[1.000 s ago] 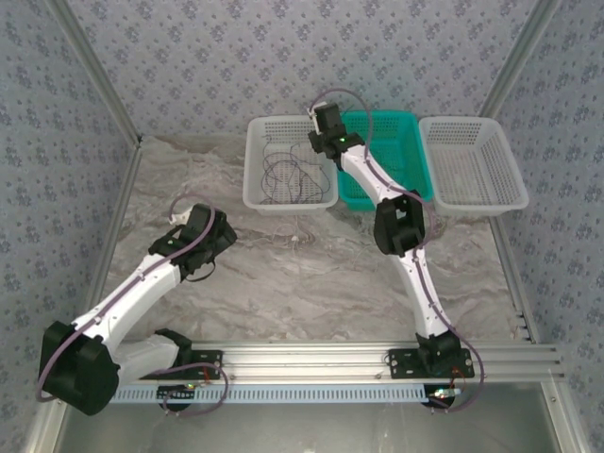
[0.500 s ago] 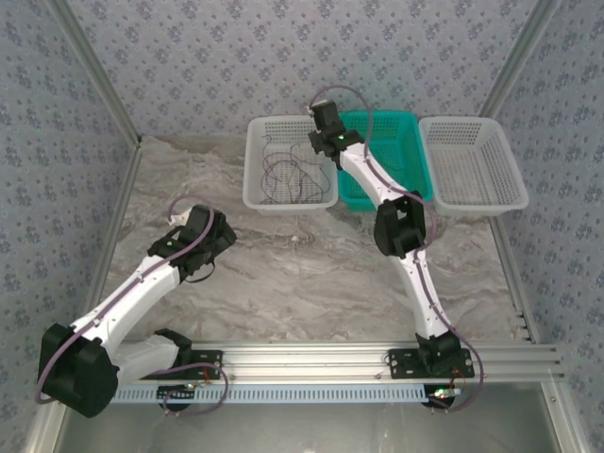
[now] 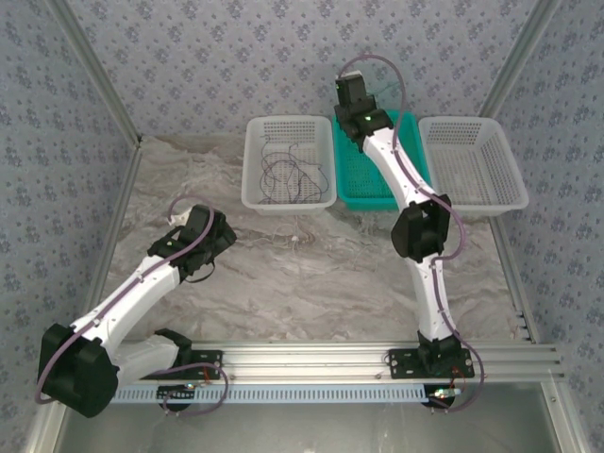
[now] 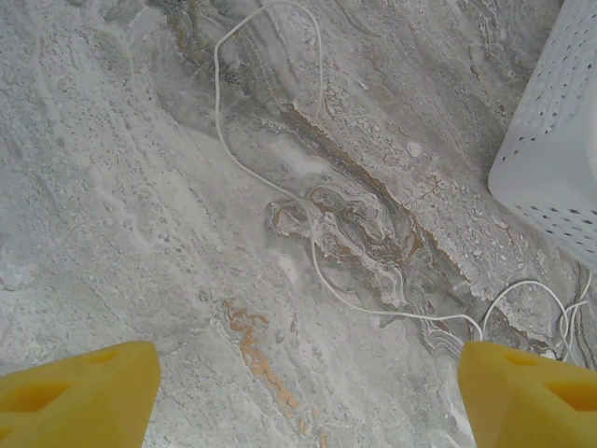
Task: Untangle the cables
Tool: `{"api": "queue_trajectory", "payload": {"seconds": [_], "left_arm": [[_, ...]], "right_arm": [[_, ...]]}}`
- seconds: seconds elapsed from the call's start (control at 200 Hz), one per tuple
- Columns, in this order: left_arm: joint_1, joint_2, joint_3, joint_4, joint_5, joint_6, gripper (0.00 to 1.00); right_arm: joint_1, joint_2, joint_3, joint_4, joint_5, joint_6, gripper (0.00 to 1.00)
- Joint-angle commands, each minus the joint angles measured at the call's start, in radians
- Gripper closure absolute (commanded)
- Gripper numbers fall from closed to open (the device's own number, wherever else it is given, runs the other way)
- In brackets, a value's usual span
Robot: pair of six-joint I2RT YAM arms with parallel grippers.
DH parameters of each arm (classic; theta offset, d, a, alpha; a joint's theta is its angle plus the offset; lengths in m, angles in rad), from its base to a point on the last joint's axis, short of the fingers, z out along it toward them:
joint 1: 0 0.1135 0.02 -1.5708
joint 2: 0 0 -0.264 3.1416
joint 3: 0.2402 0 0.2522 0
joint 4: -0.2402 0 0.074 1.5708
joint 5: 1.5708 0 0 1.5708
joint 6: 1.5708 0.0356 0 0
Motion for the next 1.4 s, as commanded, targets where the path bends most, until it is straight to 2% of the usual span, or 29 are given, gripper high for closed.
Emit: {"api": "queue_trajectory", "payload": {"seconds": [0.0,0.115,0.18,0.295,0.335,0.43,0.485,0.69,0.925,1.049,1.134,1.224,1.319,1.394], "left_arm": [[0.003,-0.027,-0.015,-0.002,-0.012,-0.014,0.16],[0.002,-0.038,-0.026,0.000,-0.018,-0.020,0.16],[0.002,-0.040,-0.027,-0.002,-0.017,-0.023,0.16],[0.002,-0.042,-0.023,-0.008,-0.018,-0.020,0.16],[0.002,-0.043,-0.022,-0.008,-0.020,-0.020,0.17],[0.002,-0.043,-0.021,-0.009,-0.024,-0.019,0.16],[0.002,-0.042,-0.021,-0.008,-0.024,-0.020,0.17],[0.002,-0.026,-0.016,-0.005,-0.024,-0.025,0.17],[0.002,-0.009,-0.019,-0.002,-0.039,-0.028,0.17],[0.002,0.003,-0.016,-0.005,-0.071,-0.031,0.17],[0.010,0.013,-0.018,-0.012,-0.098,-0.050,0.17],[0.037,0.038,-0.013,-0.008,-0.091,-0.057,0.17],[0.083,0.074,-0.010,0.015,-0.063,-0.051,0.17],[0.128,0.102,-0.008,0.052,-0.043,-0.026,0.18]], "right_arm": [[-0.010,0.120,0.001,-0.068,0.083,-0.040,1.00],[-0.013,0.202,0.037,-0.104,0.068,-0.044,1.00],[-0.017,0.234,0.044,-0.115,0.061,-0.029,0.92],[-0.038,0.260,0.044,-0.145,-0.012,0.049,0.86],[-0.048,0.260,0.044,-0.158,-0.051,0.075,0.81],[-0.059,0.240,0.050,-0.178,-0.095,0.116,0.59],[-0.063,0.212,0.050,-0.178,-0.111,0.126,0.53],[-0.063,0.076,0.050,-0.163,-0.132,0.127,0.50],[-0.053,-0.080,-0.004,-0.158,-0.191,0.136,0.53],[-0.032,-0.167,-0.042,-0.206,-0.323,0.182,0.55],[-0.006,-0.286,-0.197,-0.166,-0.504,0.251,0.55],[0.037,-0.475,-0.508,0.043,-0.654,0.329,0.53],[0.117,-0.664,-0.807,0.262,-0.717,0.342,0.50],[0.205,-0.779,-0.998,0.388,-0.692,0.340,0.48]]}}
